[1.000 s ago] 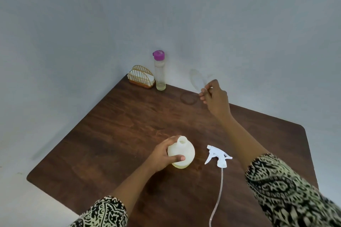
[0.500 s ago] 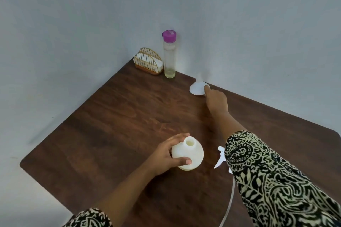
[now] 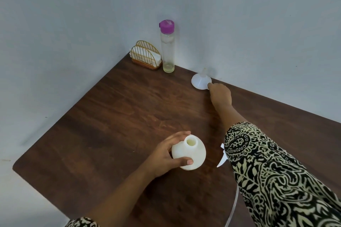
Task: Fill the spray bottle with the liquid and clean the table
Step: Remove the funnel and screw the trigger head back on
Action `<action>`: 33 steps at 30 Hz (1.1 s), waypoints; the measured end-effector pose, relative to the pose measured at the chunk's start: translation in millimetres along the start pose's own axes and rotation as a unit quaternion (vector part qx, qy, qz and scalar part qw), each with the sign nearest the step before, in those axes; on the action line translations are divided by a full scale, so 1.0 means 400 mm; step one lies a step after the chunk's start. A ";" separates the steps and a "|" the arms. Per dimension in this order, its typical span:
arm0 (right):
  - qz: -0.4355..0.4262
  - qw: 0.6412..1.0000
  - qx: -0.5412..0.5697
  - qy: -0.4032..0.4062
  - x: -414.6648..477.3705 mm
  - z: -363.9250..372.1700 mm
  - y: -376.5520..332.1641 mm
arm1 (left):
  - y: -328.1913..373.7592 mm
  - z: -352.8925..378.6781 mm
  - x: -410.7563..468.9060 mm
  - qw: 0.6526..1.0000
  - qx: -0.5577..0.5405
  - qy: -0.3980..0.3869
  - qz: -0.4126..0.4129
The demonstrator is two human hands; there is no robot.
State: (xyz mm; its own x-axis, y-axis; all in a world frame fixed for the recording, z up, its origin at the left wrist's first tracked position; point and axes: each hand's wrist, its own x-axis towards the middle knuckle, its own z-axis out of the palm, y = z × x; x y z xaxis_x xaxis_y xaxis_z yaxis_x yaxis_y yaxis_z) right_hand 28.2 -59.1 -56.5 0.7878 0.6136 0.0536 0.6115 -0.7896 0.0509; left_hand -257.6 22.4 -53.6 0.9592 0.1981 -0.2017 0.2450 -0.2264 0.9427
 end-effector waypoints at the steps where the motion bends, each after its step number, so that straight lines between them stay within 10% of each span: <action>1: -0.002 1.000 -0.004 0.000 0.000 0.002 0.000 | 0.000 0.000 0.001 1.000 -0.001 -0.003 0.001; 12: 0.098 0.970 0.210 0.072 -0.161 -0.134 0.019 | 0.013 -0.003 0.002 1.000 0.007 -0.009 -0.008; 20: 0.272 0.902 0.312 -0.124 -0.519 -0.150 0.090 | 0.021 -0.003 -0.004 0.999 0.012 -0.009 -0.034; 33: 0.403 0.781 0.440 -0.183 -0.575 -0.110 0.050 | 0.022 -0.002 -0.004 0.999 0.006 -0.015 -0.033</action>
State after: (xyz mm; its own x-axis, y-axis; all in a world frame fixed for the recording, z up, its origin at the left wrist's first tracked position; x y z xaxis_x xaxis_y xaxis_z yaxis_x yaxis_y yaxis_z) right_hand -144.0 -215.6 -23.8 0.8131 -0.0016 -0.5822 -0.4075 -0.7157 -0.5672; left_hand -257.1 20.7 -44.8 0.9448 0.1839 -0.2712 0.3090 -0.2245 0.9242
